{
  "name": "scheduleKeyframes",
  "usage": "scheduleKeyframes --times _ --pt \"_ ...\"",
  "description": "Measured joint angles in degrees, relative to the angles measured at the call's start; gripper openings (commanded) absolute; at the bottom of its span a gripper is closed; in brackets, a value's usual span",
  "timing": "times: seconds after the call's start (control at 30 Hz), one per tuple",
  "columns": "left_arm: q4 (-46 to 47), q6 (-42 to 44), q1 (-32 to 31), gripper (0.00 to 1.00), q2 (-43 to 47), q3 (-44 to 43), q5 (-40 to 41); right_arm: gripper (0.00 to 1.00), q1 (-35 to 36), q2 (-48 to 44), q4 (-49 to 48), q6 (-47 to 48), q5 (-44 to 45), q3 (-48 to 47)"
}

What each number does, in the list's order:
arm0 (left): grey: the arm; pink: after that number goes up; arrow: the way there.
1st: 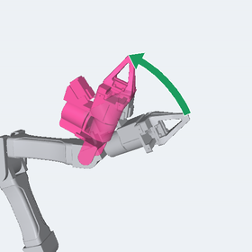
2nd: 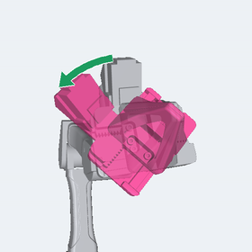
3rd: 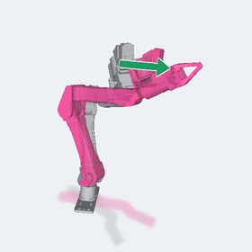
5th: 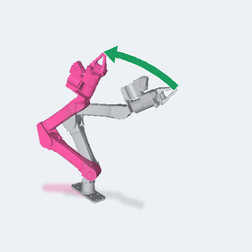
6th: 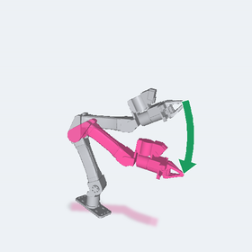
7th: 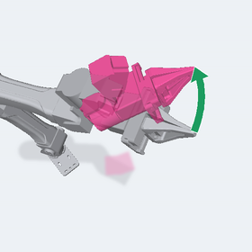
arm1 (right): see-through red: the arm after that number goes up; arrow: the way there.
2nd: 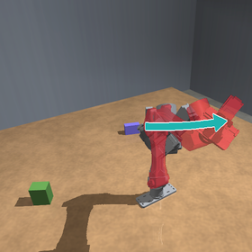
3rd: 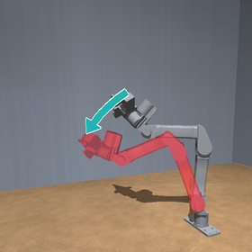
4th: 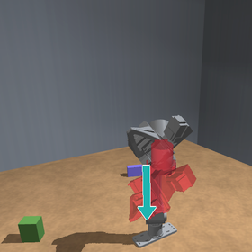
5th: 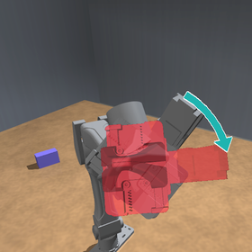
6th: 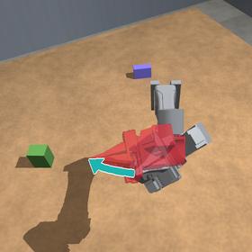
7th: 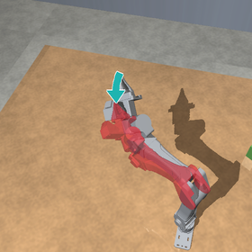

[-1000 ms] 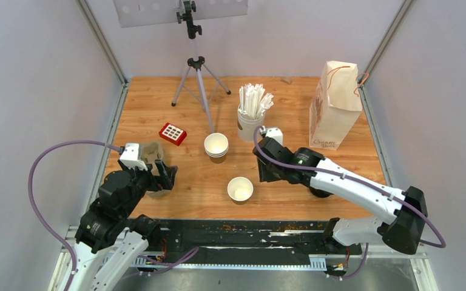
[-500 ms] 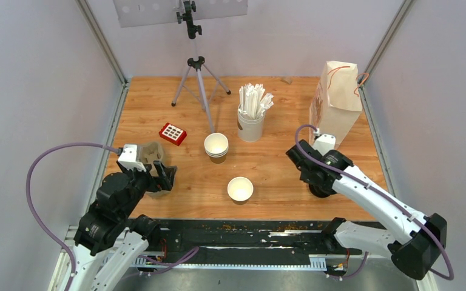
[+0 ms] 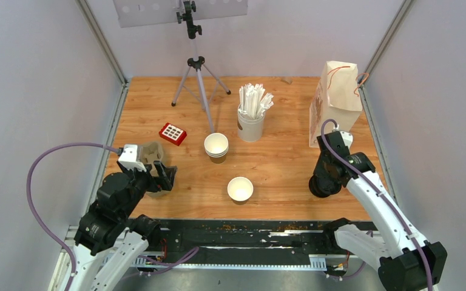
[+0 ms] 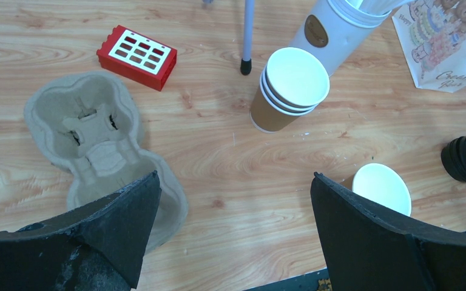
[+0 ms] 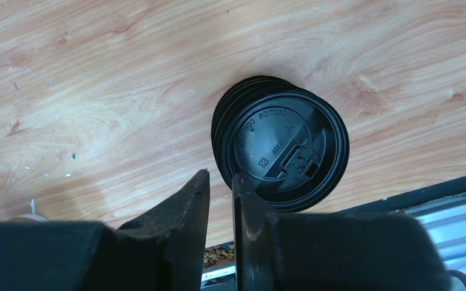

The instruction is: Pack the takeout coffee

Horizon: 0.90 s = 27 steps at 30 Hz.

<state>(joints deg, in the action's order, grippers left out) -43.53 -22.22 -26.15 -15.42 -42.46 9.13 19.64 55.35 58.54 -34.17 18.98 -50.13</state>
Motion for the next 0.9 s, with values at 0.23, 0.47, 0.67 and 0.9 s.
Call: scheduleKeyframes --times 0.23,0.47,0.67,0.9 --pt "0.0 0.0 0.0 1.0 -0.1 0.0 0.0 0.17 -2.8 0.9 -1.5 2.8 -4.8 0.4" --pt "0.0 0.0 0.0 1.0 -0.1 0.0 0.0 0.15 -3.6 2.0 -0.7 1.8 -5.4 0.6" --pt "0.0 0.0 0.0 1.0 -0.1 0.0 -0.1 0.15 -4.1 2.6 -0.8 1.6 -5.7 1.2" --pt "0.0 0.0 0.0 1.0 -0.4 0.0 -0.3 0.15 -4.7 3.2 -0.8 1.5 -6.1 2.0"
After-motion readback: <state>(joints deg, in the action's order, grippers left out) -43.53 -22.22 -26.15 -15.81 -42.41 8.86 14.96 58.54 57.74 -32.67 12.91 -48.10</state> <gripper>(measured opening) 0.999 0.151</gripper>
